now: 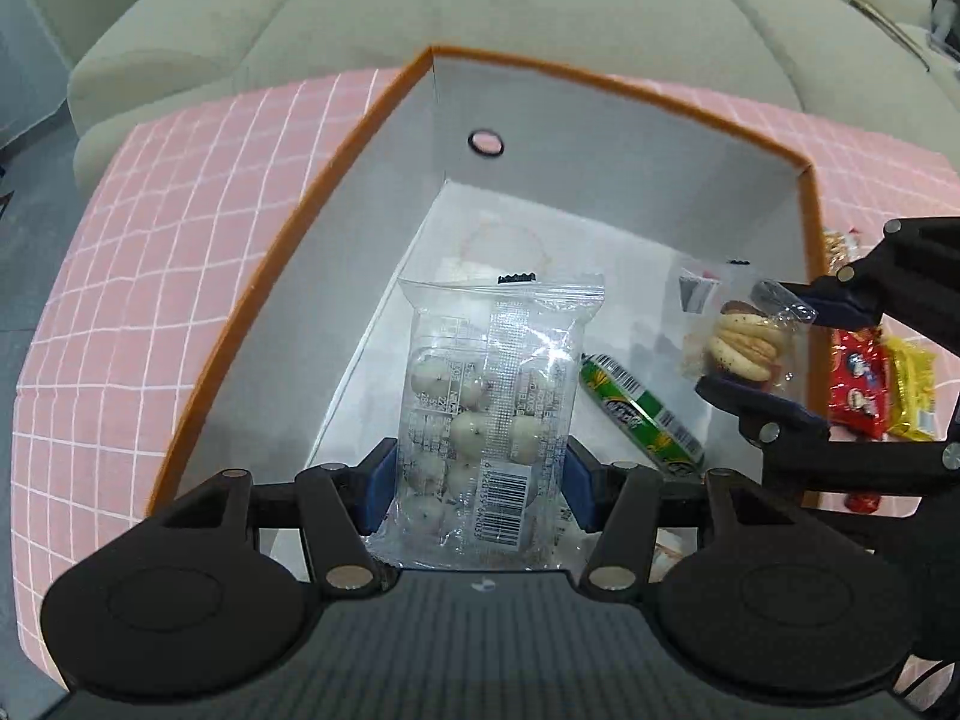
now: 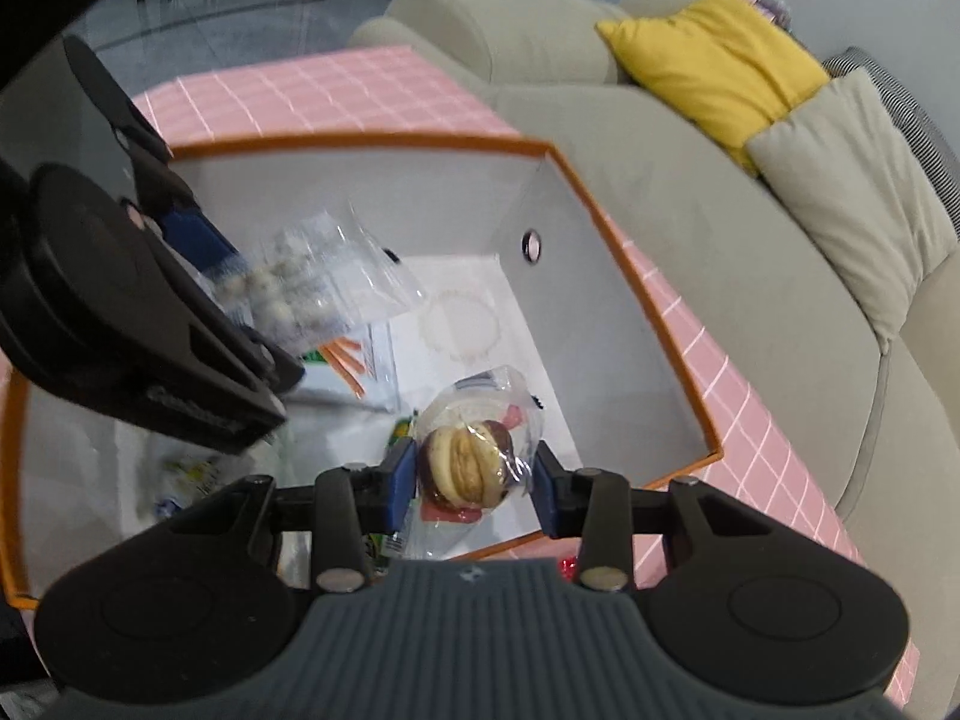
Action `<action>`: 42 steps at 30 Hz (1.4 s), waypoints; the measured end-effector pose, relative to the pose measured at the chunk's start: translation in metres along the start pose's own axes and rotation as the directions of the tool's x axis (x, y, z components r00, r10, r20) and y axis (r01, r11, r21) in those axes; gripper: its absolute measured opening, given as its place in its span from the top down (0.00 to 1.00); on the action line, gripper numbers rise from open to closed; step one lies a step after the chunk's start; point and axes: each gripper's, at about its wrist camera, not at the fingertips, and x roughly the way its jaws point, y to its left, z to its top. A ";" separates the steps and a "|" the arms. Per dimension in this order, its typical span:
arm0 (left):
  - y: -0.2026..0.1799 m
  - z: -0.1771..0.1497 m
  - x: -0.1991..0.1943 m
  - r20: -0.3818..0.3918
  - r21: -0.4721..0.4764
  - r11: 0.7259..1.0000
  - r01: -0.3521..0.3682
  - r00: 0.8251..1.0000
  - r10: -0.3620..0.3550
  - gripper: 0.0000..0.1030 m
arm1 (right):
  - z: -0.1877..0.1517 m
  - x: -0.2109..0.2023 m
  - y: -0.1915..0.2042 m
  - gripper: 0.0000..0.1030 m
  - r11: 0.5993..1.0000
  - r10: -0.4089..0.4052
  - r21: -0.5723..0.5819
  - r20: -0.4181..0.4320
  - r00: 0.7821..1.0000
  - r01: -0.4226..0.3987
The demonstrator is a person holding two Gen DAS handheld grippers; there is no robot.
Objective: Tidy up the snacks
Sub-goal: 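Carry the candy bag with the left tool while the right tool carries the cookie bag to the box, then release the candy bag into the box with the left tool while the right tool releases the cookie bag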
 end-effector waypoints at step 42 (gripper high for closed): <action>-0.025 -0.033 -0.109 0.247 -0.049 0.999 -0.015 0.969 0.026 0.23 | -0.015 -0.084 -0.005 0.30 0.987 -0.124 0.115 0.137 0.983 0.109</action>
